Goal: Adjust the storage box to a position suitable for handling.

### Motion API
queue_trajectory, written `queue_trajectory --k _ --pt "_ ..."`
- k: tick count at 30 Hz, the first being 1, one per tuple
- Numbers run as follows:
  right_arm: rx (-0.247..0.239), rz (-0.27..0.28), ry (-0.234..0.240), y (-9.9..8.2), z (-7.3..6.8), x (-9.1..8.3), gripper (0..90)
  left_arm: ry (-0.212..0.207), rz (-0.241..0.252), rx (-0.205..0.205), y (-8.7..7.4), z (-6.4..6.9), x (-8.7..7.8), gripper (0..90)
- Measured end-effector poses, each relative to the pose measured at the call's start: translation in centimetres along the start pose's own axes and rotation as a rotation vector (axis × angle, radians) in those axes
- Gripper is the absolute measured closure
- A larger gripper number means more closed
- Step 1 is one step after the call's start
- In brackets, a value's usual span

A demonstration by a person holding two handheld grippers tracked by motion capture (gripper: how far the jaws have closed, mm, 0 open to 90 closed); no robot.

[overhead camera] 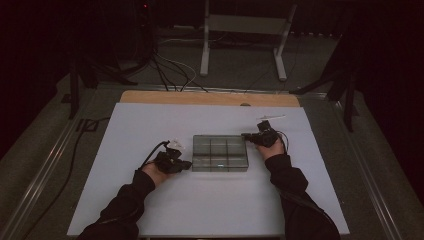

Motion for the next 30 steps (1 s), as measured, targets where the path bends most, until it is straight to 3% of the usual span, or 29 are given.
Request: queue_trajectory --k 13,24,30 --pt "0.018 -0.003 -0.011 -1.8 -2.9 -0.3 90.0 0.014 -0.03 0.033 -2.2 1.8 -1.6 90.0" --pt "0.046 -0.03 -0.006 -4.0 -5.5 -1.1 90.0 -0.01 -0.038 0.049 -4.4 3.6 -2.6 90.0" --pt "0.036 -0.039 -0.011 -4.8 -6.5 -1.4 90.0 -0.019 -0.04 0.054 -5.4 4.6 -3.0 90.0"
Point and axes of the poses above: each handheld gripper's, and its own axes: x roughly forward along the jaws, y roughly out of its top, z roughly to its right, the point moved 2 cm from there along x, roughly forward along the jaws, and after that the axes turned 9 degrees about -z, right-handed, at the moved point
